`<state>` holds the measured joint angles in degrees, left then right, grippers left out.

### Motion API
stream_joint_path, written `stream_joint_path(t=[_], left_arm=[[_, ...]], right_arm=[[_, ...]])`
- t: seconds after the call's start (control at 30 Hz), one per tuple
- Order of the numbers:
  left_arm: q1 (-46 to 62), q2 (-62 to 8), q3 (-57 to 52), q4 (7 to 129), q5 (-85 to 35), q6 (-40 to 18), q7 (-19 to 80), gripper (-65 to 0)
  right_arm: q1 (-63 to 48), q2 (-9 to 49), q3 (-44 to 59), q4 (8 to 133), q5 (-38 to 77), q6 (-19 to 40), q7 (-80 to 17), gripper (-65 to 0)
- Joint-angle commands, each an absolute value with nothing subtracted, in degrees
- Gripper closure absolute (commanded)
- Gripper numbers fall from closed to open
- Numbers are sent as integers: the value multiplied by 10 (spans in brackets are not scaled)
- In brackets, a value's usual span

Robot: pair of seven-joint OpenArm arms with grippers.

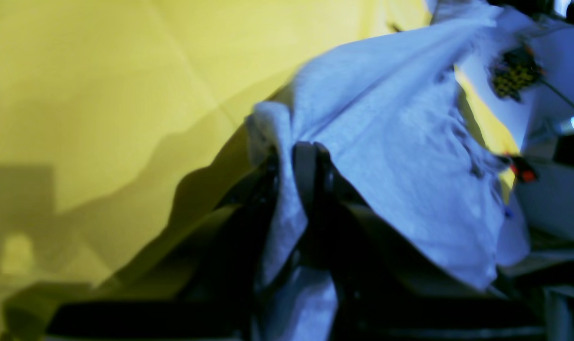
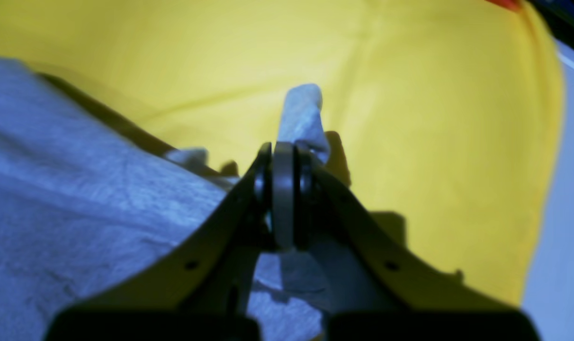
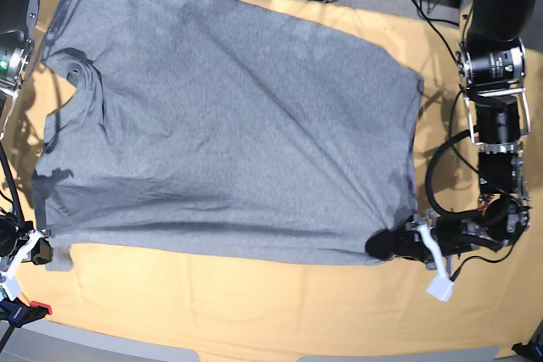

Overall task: Layout the t-shirt on the table in an organized manner, then fold the t-shirt properly
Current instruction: 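Grasp the opposite hem corner with the left gripper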

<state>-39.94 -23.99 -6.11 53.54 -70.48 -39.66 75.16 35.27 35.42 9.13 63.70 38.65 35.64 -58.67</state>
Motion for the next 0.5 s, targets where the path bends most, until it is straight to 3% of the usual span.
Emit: stream_joint_path(t=[0.0,0.07,0.47], left_arm=[[-417,-250,-65,544,-729,-400,762,0],[-416,-254,-65,544,-747,-400,800,0],[-333,-258,-64,544,-850,-357,800,0]], right_arm=[[370,368,95,648,400,358,-580,0],[366,367,95,648,415,368,-583,0],[335,334,94,648,418,366,-742,0]])
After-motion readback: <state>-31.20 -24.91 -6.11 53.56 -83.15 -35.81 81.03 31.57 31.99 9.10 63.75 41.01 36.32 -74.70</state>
